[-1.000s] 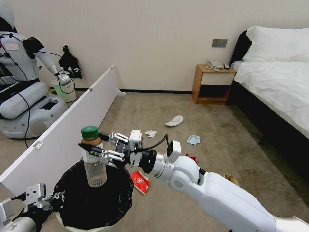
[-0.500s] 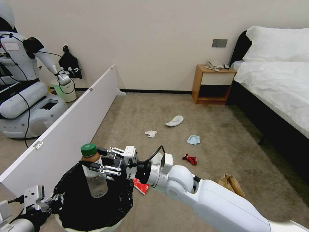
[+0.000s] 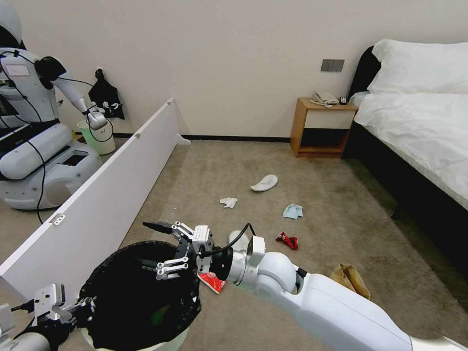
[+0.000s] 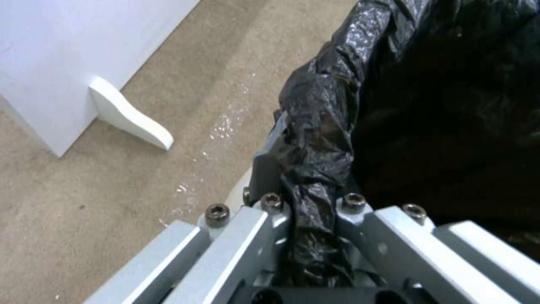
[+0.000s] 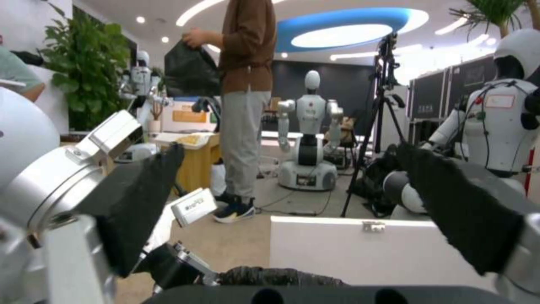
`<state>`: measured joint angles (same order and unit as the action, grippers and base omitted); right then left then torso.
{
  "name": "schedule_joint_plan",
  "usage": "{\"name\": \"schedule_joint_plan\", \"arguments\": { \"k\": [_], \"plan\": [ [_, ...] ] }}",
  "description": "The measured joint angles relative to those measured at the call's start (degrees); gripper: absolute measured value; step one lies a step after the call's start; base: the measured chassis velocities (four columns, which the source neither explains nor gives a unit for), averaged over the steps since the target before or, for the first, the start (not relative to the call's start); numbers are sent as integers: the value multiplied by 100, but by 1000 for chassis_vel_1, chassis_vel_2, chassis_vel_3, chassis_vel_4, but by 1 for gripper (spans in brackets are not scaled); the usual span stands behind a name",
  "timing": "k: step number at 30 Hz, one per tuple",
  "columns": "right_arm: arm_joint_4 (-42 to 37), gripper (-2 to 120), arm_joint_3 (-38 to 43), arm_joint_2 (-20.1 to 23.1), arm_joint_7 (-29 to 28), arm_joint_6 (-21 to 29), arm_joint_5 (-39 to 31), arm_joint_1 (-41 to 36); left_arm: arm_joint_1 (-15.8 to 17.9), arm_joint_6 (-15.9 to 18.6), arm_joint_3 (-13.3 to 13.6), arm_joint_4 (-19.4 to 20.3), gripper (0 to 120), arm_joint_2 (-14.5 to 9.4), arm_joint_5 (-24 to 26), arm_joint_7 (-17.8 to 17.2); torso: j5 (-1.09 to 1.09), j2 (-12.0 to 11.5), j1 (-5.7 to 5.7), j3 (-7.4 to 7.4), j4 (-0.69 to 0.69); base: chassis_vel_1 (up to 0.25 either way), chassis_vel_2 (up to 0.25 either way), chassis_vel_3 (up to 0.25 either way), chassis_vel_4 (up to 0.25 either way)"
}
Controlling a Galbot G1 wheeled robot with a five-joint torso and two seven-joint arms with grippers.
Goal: Pick up the trash bin, then pick up the garbage from the floor and place it into the trash bin.
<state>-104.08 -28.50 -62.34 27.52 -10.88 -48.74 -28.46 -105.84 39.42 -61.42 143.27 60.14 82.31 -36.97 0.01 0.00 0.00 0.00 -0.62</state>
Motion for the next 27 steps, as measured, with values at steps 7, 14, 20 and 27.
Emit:
{"name": "schedule_joint_plan", "arguments": {
  "k": [7, 14, 20, 27],
  "plan": [
    [-17, 100, 55, -33, 63, -153, -285, -6, 36, 4, 10, 0, 2, -23, 19, -2, 0, 0, 0, 0, 0, 0, 0, 0, 0],
    [-151, 100, 316, -77, 0, -171, -772, -33, 113, 4, 14, -1, 2, -39, 14, 1, -1, 0, 0, 0, 0, 0, 0, 0, 0],
    [-209, 100, 1273, 138, -799, -177, -830, -307, 290, 4, 31, -6, 2, -51, 21, 6, 0, 0, 0, 0, 0, 0, 0, 0, 0],
    [-473, 100, 2832, 691, -2502, 96, -10, -1607, 460, 3, -48, -119, 2, -67, 61, 16, 0, 0, 0, 0, 0, 0, 0, 0, 0]
  ]
}}
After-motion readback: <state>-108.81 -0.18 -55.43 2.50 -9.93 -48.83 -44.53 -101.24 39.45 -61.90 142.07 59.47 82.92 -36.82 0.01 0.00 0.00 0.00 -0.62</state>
